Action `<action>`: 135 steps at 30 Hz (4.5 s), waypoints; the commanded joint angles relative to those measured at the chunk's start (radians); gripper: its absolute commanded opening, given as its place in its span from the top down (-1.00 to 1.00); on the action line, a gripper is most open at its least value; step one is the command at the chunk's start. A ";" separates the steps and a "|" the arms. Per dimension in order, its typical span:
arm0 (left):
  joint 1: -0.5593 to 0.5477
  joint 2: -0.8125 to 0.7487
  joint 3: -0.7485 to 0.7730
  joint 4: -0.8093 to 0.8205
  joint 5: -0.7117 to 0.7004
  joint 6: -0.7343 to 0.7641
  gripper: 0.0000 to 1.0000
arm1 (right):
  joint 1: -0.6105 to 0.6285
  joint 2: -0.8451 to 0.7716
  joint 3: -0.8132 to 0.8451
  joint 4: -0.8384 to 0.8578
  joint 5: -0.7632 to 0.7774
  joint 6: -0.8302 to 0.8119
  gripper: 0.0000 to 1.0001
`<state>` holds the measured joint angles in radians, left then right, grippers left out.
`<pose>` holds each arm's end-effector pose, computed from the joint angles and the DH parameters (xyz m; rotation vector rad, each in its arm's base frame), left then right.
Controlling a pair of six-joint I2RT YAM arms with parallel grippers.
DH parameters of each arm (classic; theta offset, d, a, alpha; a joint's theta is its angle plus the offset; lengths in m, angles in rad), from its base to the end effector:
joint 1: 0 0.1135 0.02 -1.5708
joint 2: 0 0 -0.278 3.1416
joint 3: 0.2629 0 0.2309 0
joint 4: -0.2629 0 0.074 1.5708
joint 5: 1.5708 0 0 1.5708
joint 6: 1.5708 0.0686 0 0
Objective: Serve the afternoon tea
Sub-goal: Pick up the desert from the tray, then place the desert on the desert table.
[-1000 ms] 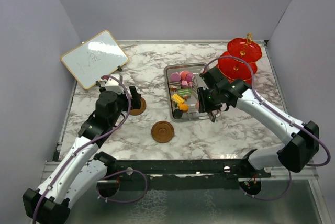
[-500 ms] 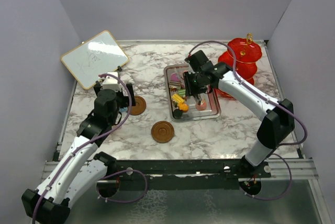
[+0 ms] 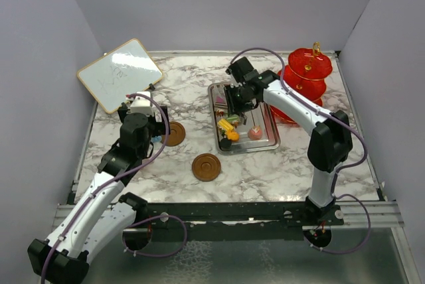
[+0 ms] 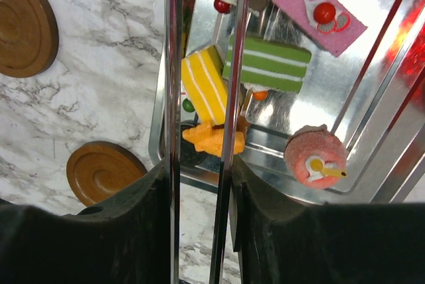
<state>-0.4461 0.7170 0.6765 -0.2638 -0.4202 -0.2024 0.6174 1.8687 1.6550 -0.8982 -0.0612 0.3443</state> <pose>0.1618 -0.0464 0.3062 -0.0618 1.8472 -0.0580 0.3199 0.2323 0.2629 -0.3922 2.7107 0.3702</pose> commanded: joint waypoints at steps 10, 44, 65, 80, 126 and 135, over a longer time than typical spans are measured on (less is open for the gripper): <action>0.005 0.015 -0.006 -0.003 -0.023 0.034 -0.98 | -0.023 -0.029 0.064 -0.055 0.069 -0.032 0.30; 0.005 0.060 0.003 -0.007 -0.011 0.034 -0.98 | -0.025 -0.543 -0.592 -0.159 0.018 0.170 0.08; 0.005 0.066 0.003 -0.008 -0.004 0.032 -0.98 | -0.038 -0.612 -0.565 -0.201 0.156 0.257 0.42; 0.005 0.070 0.010 -0.014 -0.004 0.032 -0.98 | -0.358 -0.702 -0.606 -0.150 0.066 0.242 0.42; 0.005 0.053 0.006 -0.019 0.002 0.031 -0.98 | -0.771 -0.398 -0.792 0.615 -0.275 0.091 0.39; 0.006 0.057 0.007 -0.019 0.000 0.032 -0.98 | -0.832 -0.403 -0.773 0.593 -0.320 0.051 0.23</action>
<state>-0.4461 0.7837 0.6750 -0.2714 -0.4202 -0.1799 -0.1902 1.4921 0.8639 -0.3351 -0.3359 0.4355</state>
